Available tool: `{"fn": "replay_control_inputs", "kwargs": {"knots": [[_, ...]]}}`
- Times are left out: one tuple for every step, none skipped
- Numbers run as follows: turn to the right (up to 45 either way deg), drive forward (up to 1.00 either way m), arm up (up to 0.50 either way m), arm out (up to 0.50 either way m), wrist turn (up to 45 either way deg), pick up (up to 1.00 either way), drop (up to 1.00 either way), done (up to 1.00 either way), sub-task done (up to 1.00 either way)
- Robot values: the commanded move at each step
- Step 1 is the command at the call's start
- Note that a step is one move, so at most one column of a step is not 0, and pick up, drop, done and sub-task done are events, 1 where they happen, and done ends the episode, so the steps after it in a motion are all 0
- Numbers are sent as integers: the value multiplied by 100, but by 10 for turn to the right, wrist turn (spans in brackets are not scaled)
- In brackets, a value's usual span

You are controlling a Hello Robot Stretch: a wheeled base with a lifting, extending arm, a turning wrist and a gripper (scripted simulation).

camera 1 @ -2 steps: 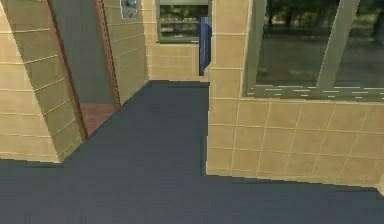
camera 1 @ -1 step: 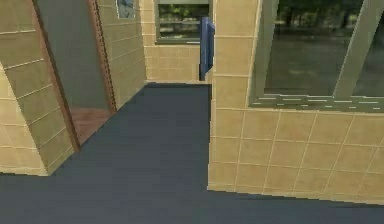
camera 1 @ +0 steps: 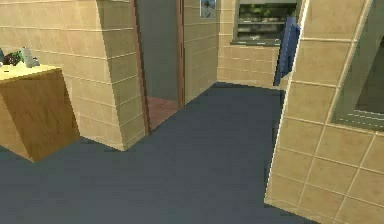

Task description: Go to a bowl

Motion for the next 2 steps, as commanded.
{"fn": "replay_control_inputs", "kwargs": {"knots": [[-30,0,0,0,0,0,0,0,0],[0,100,0,0,0,0,0,0,0]]}}
